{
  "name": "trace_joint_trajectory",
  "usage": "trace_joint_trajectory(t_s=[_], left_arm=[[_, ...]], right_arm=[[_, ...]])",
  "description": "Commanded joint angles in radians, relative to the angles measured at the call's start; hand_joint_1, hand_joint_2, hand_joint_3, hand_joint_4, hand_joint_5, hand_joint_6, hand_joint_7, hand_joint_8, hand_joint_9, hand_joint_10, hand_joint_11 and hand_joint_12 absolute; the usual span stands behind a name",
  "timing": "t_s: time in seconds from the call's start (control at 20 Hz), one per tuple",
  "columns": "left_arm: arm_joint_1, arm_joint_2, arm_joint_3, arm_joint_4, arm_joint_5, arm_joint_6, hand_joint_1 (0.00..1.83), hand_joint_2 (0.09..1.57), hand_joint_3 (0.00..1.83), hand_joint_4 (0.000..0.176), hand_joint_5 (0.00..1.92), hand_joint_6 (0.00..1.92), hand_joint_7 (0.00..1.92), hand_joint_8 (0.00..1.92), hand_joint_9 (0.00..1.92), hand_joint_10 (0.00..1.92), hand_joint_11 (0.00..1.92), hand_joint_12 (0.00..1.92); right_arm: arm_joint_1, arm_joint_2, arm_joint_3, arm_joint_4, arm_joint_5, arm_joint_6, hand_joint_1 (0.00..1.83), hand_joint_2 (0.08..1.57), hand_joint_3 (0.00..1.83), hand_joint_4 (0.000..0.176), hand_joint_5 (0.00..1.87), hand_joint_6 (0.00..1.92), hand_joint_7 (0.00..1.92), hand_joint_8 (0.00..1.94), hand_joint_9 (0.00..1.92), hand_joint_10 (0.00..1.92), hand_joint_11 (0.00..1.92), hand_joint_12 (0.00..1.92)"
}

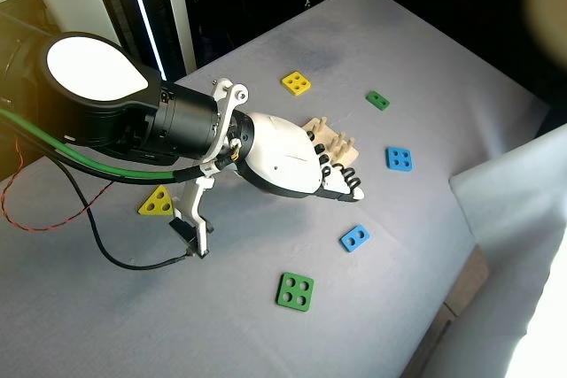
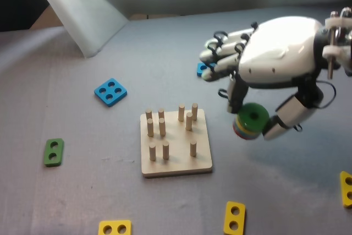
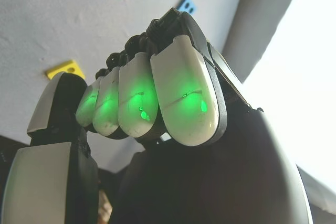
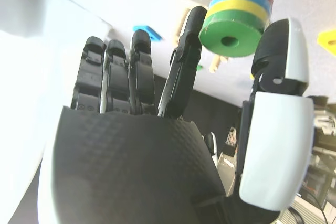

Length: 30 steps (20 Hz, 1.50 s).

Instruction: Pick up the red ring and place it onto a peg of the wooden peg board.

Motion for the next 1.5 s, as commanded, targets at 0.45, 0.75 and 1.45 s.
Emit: trace_joint_trajectory(t_s=[0.45, 0.75, 1.45], left_arm=[[-0.004, 0.004, 0.000, -0.010, -0.014, 0.005, 0.91, 1.42, 0.00, 0.176, 1.40, 1.92, 1.59, 1.92, 1.68, 1.92, 1.80, 1.92], [-0.003, 0.004, 0.000, -0.010, -0.014, 0.005, 0.92, 1.42, 0.00, 0.176, 1.40, 1.92, 1.60, 1.92, 1.68, 1.92, 1.80, 1.92], [-0.002, 0.004, 0.000, -0.010, -0.015, 0.005, 0.92, 1.41, 0.00, 0.176, 1.41, 1.92, 1.59, 1.92, 1.68, 1.92, 1.79, 1.92]], right_arm=[[0.069, -0.074, 0.009, -0.031, 0.076, 0.005, 1.08, 1.01, 0.00, 0.176, 1.22, 0.59, 0.32, 0.00, 0.07, 0.00, 0.00, 0.00], [0.085, -0.118, 0.026, -0.064, 0.076, 0.008, 1.07, 1.02, 0.00, 0.176, 1.18, 0.65, 0.35, 0.00, 0.08, 0.00, 0.00, 0.00], [0.073, -0.153, 0.024, -0.182, 0.099, 0.127, 1.07, 1.03, 0.00, 0.176, 1.15, 0.71, 0.38, 0.01, 0.11, 0.01, 0.00, 0.00]])
